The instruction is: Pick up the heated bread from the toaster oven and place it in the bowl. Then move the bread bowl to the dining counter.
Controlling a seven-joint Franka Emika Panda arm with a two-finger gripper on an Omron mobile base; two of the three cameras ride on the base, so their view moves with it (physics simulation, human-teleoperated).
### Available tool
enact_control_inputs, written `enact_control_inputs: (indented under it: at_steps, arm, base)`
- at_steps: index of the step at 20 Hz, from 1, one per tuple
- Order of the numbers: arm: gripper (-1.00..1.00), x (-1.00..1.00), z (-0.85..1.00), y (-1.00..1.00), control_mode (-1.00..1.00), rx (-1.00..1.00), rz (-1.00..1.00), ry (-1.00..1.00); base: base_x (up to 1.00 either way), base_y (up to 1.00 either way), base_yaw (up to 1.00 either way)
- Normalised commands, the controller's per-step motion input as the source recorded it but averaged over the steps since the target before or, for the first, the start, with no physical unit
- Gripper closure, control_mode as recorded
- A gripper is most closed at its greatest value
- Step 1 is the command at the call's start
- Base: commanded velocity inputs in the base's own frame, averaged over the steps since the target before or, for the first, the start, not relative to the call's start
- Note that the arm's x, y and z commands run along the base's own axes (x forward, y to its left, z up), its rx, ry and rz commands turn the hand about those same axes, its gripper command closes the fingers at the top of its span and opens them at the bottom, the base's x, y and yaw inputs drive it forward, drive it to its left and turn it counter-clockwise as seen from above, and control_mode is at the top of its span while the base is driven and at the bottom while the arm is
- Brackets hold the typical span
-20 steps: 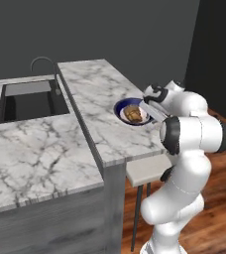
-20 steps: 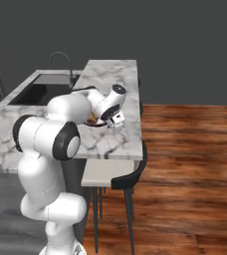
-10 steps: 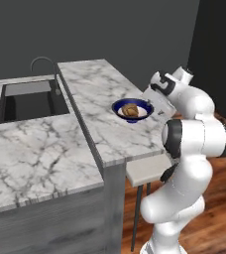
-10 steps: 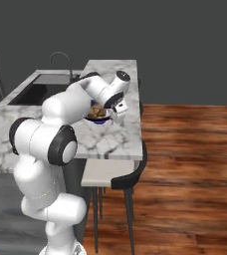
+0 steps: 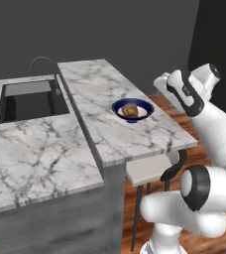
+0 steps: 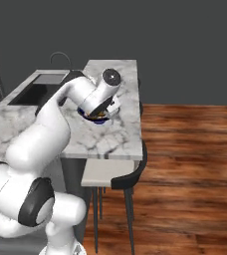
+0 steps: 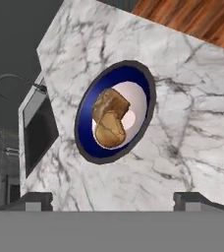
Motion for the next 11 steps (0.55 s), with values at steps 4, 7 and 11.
enact_control_inputs:
  at_steps: [4,7,11]
  arm:
    - [-1.00,-1.00,-0.07,0.91,-1.00,-0.27,0.08,-0.21]
    - [-1.00,-1.00,-0.28,1.00,-1.00,-0.35,0.19,-0.06]
    - [-1.00,-0.64,-0.17,0.70,-1.00,-0.17,0.16,-0.06]
  base:
    - [0.00,0.00,0.00]
    - [0.00,0.00,0.00]
    - [0.00,0.00,0.00]
